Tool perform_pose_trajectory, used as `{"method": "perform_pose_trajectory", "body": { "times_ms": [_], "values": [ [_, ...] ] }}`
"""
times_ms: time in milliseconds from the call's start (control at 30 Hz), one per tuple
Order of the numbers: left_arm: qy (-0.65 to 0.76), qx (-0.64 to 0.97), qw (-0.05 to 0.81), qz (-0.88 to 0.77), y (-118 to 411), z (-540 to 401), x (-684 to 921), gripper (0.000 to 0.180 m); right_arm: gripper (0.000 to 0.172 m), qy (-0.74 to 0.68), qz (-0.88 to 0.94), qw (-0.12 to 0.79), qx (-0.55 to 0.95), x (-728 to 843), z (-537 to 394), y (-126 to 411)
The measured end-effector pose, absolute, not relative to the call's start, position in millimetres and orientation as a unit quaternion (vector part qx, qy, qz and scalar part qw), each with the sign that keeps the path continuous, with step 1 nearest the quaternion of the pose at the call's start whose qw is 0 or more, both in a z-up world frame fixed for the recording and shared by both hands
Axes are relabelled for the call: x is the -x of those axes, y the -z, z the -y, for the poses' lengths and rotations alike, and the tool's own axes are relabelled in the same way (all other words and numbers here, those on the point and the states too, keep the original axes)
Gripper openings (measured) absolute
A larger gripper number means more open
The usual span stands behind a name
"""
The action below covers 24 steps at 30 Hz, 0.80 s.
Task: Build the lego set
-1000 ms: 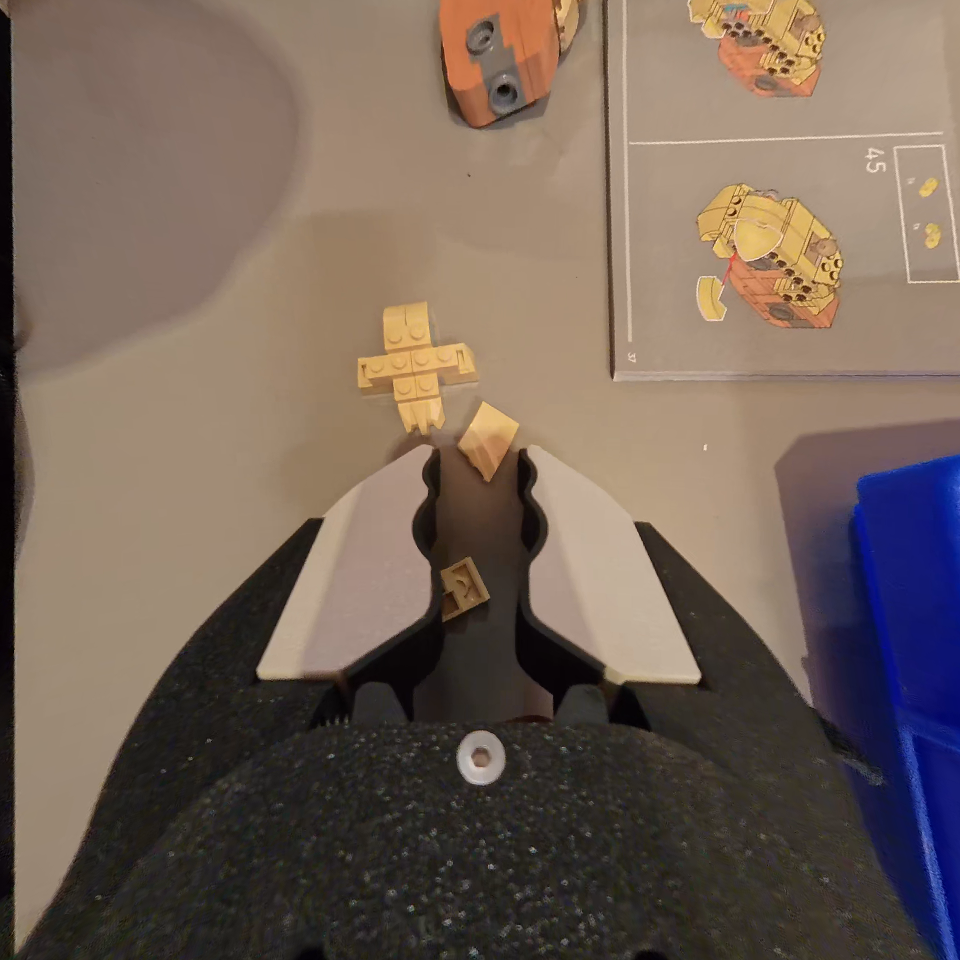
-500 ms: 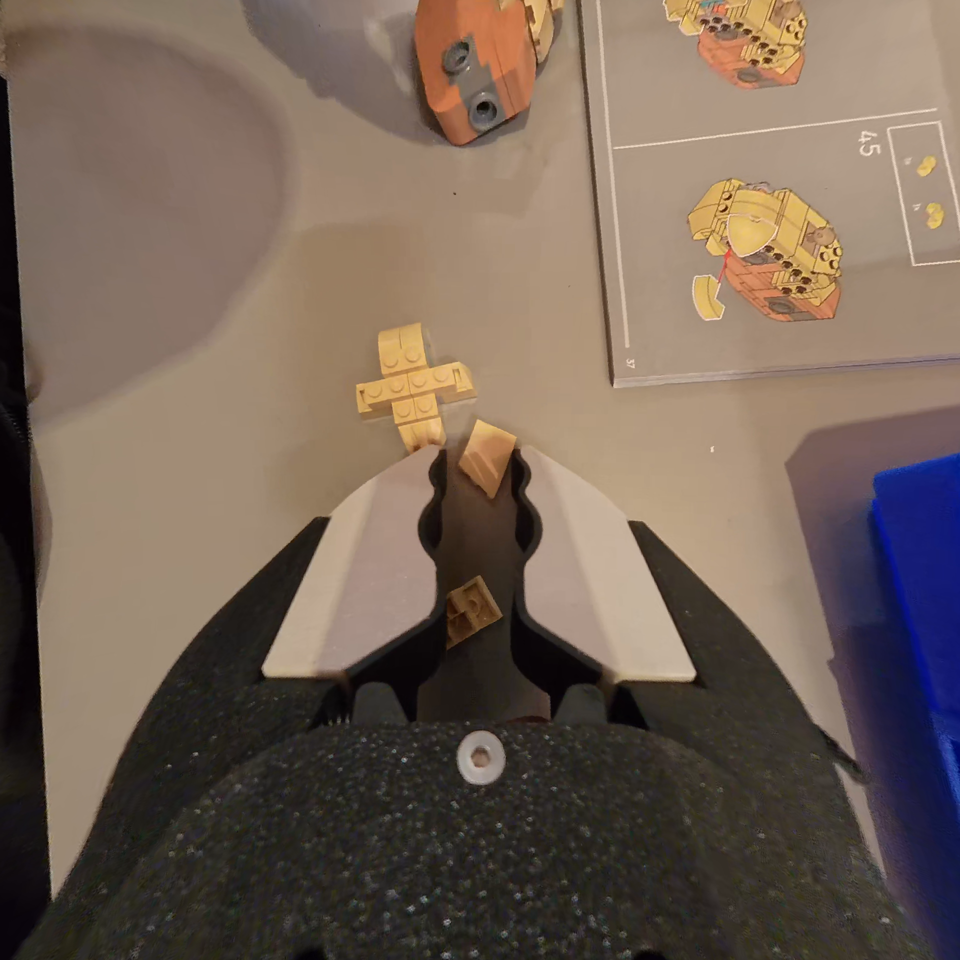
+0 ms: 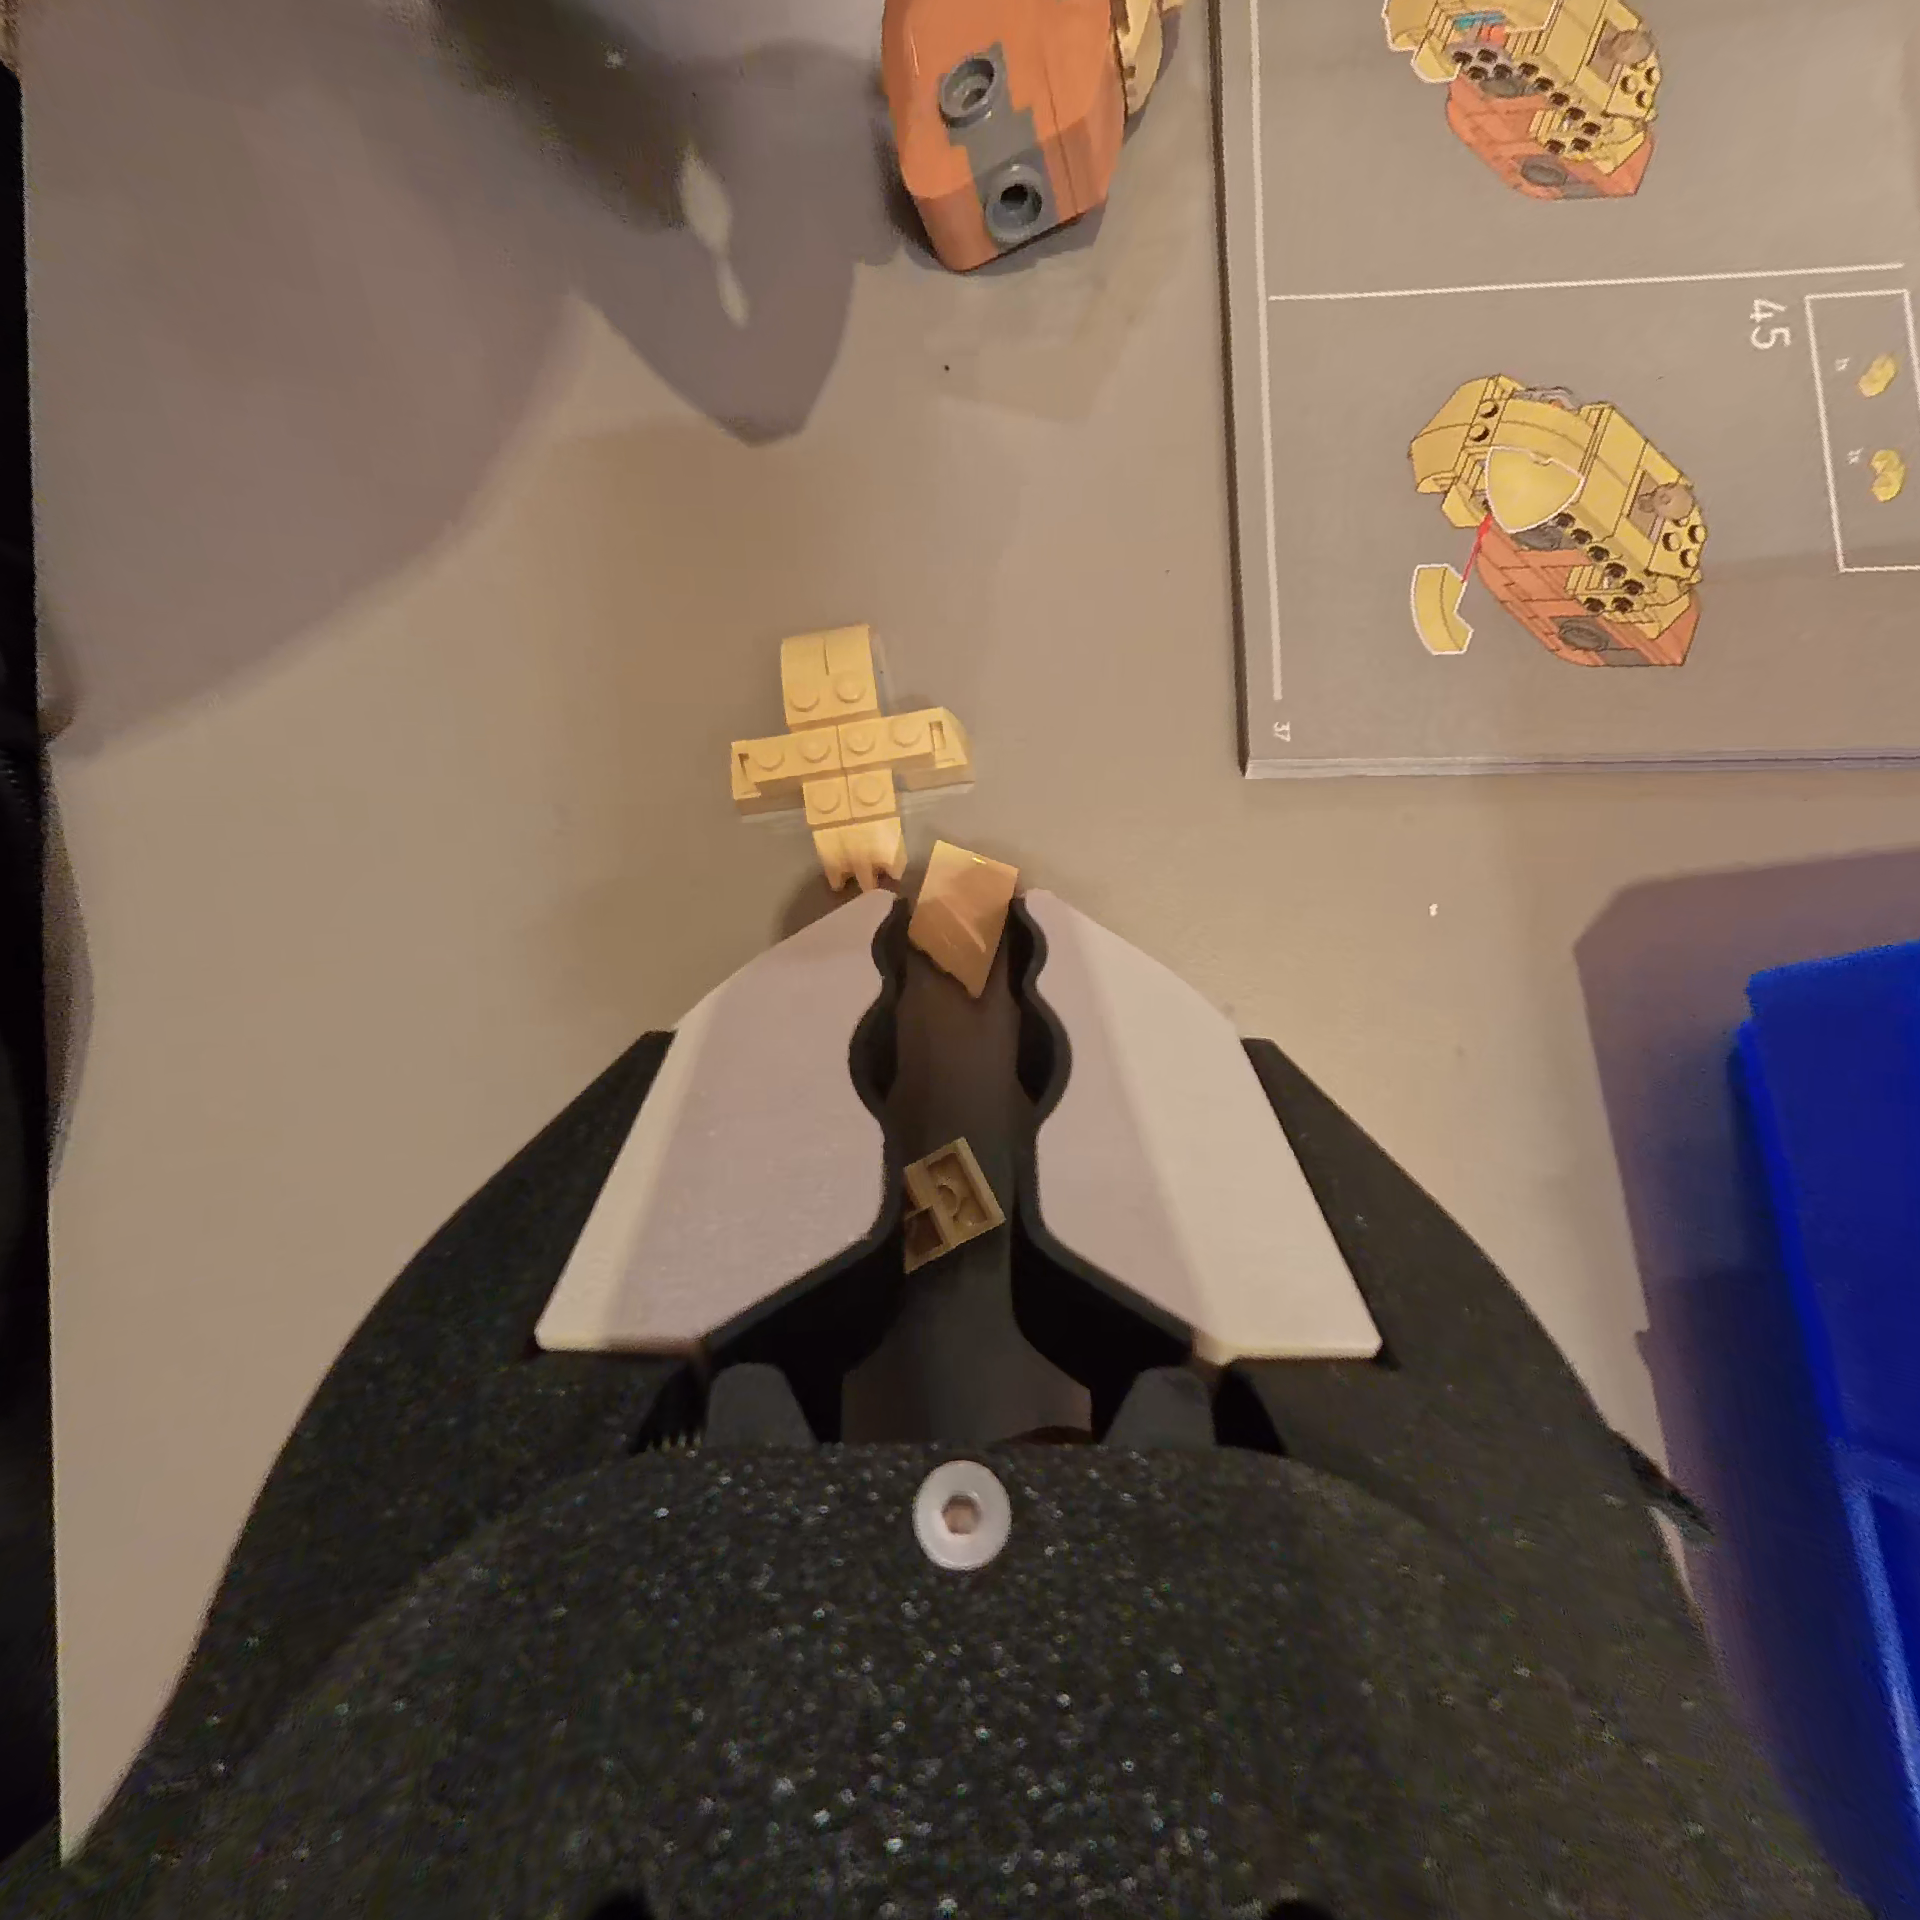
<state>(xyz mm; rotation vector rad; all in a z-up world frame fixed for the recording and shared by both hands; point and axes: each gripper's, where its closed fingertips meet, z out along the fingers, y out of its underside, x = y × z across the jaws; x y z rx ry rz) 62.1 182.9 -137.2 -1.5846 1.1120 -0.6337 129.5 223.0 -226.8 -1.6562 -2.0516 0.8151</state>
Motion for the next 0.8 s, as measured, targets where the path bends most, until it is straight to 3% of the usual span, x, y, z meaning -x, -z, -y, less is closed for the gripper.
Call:
{"method": "perform_pose_trajectory", "body": {
  "times_ms": [800],
  "values": [
    [0.309, 0.698, 0.478, -0.435, 155.5, -180.3, -77.5, 0.000, 0.018, -0.304, 0.734, 0.212, 0.569, -132.5, -225.3, 213.3]
  ]
}}
